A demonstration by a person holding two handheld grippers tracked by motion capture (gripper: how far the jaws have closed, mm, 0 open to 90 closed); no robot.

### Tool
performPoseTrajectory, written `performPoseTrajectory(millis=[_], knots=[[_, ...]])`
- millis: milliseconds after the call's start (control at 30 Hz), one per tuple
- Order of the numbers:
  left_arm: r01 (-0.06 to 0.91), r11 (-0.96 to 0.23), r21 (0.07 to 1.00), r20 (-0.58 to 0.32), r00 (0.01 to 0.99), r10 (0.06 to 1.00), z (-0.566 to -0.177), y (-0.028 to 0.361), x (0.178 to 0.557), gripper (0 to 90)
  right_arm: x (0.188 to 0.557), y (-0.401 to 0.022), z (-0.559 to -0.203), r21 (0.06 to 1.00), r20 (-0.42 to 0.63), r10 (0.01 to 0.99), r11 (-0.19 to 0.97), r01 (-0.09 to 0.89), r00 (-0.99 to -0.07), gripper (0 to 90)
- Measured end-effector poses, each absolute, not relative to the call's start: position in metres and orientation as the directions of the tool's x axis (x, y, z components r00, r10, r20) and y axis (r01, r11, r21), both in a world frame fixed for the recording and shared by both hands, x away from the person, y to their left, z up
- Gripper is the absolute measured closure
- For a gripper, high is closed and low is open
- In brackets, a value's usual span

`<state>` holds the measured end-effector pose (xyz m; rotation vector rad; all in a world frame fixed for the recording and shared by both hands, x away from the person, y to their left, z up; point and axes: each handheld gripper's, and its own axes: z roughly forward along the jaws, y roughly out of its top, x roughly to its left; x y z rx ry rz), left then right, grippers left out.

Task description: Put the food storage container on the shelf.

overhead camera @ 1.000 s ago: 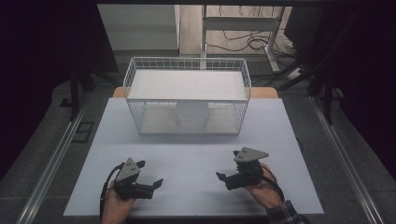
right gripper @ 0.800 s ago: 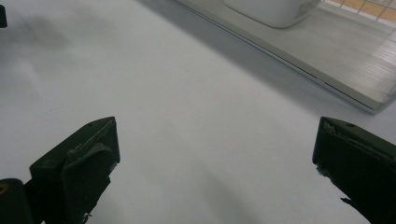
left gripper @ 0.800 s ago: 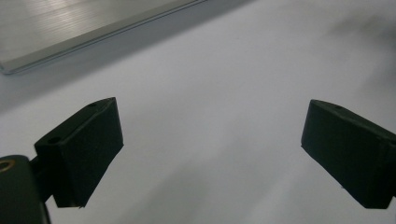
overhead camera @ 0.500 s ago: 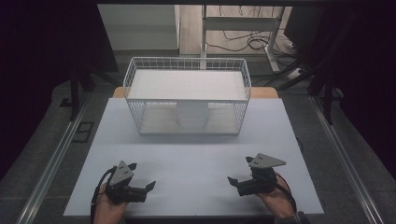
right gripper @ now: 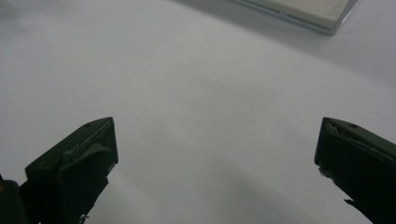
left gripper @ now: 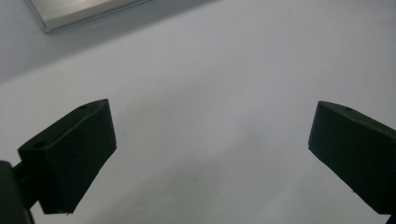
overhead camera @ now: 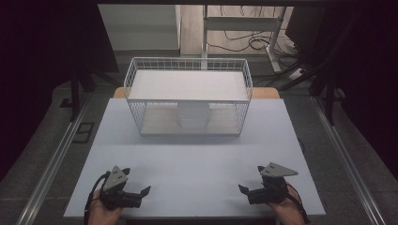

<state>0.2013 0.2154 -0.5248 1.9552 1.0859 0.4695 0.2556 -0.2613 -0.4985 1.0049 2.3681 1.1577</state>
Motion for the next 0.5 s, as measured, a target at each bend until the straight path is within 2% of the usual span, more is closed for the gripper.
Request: performPoseTrajectory(millis=[267,500], knots=[[0.569,-0.264,0.779,-0.110,0.538,0.836,-0.532,0.223,0.199,0.5,0.249,-0.265,-0.508,0.733,0.017,0.730,0.455,0.506,-0.683,0.0],[0.590,-0.272,0.760,-0.119,0.537,0.835,-0.537,0.225,0.198,0.3,0.248,-0.266,-0.508,0.739,0.014,0.731,0.452,0.500,-0.682,0.0]])
